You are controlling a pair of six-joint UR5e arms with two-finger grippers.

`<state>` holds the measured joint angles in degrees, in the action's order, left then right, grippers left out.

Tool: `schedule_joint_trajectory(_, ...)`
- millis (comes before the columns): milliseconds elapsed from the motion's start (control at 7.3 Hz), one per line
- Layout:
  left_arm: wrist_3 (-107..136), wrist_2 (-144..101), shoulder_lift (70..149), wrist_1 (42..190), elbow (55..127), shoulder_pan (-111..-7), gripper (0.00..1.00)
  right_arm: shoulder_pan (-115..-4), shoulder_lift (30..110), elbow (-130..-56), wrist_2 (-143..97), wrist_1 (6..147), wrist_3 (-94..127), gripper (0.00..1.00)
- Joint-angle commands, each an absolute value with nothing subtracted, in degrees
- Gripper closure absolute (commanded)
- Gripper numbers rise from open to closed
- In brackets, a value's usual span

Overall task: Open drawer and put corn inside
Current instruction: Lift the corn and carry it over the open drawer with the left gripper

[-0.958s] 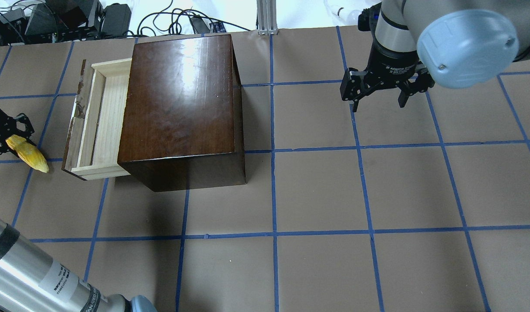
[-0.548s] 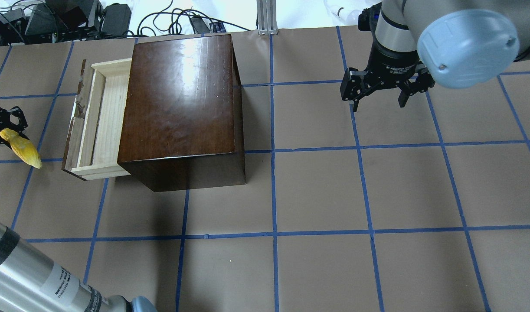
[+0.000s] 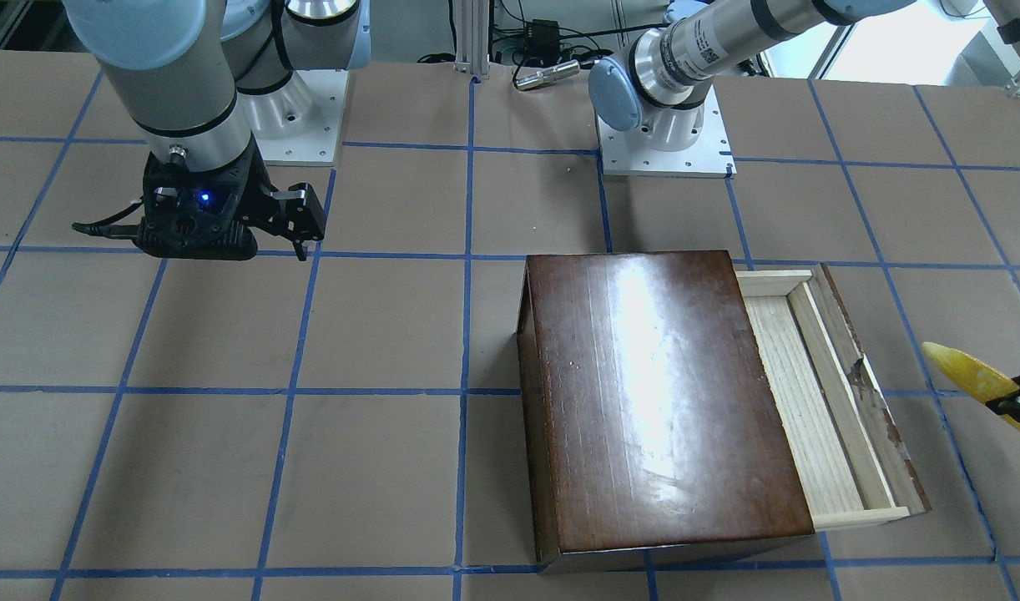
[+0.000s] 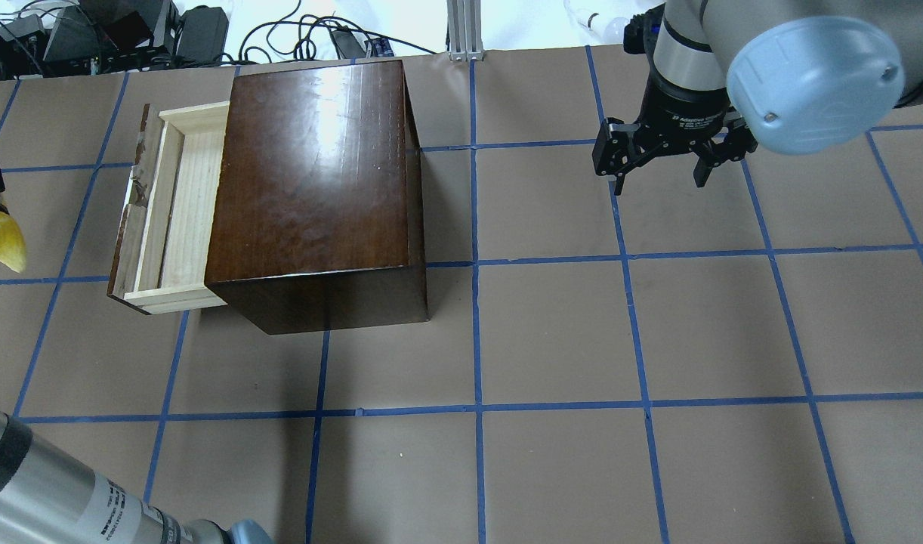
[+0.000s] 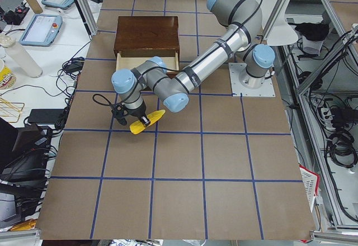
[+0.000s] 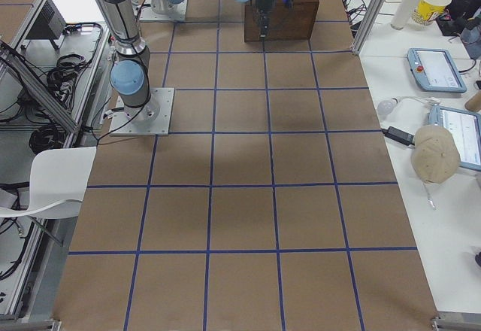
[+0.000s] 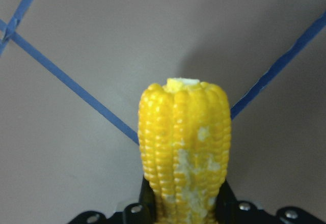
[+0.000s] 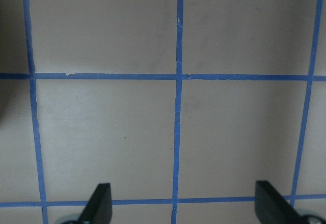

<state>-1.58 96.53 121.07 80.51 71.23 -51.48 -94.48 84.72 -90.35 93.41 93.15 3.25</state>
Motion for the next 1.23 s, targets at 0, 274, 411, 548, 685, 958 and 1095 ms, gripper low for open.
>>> schedule_joint_trajectory(0, -7.69, 96.42, 118.22, 90.14, 64.27, -54.04, 1.00, -94.48, 84.64, -90.35, 93.34, 93.08, 3.25, 0.00)
schedule_joint_trajectory(274, -8.17, 96.50, 115.85, 91.32, 63.63, -57.46, 1.00, -94.48, 84.64, -90.35, 93.25, 93.16, 3.25, 0.00)
schedule_joint_trajectory(411, -10.18, 96.33, 114.45, 91.67, 63.72, -60.44, 1.00, -94.48, 84.64, -90.35, 93.25, 93.08, 3.25, 0.00)
schedule_joint_trajectory(548, -13.68, 96.50, 113.56, 91.67, 63.81, -63.51, 1.00, -94.48, 84.73, -90.35, 93.25, 93.16, 3.25, 0.00)
schedule_joint_trajectory(685, -13.71, 96.50, 112.95, 91.76, 64.07, -65.72, 1.00, -94.48, 84.64, -90.35, 93.25, 93.08, 3.25, 0.00)
schedule_joint_trajectory(958, -13.45, 93.35, 113.46, 92.28, 65.47, -69.51, 1.00, -94.48, 84.64, -90.35, 93.25, 93.08, 3.25, 0.00)
schedule_joint_trajectory(1095, -12.84, 92.12, 114.08, 92.20, 67.22, -70.48, 1.00, -94.48, 84.64, -90.35, 93.25, 93.08, 3.25, 0.00)
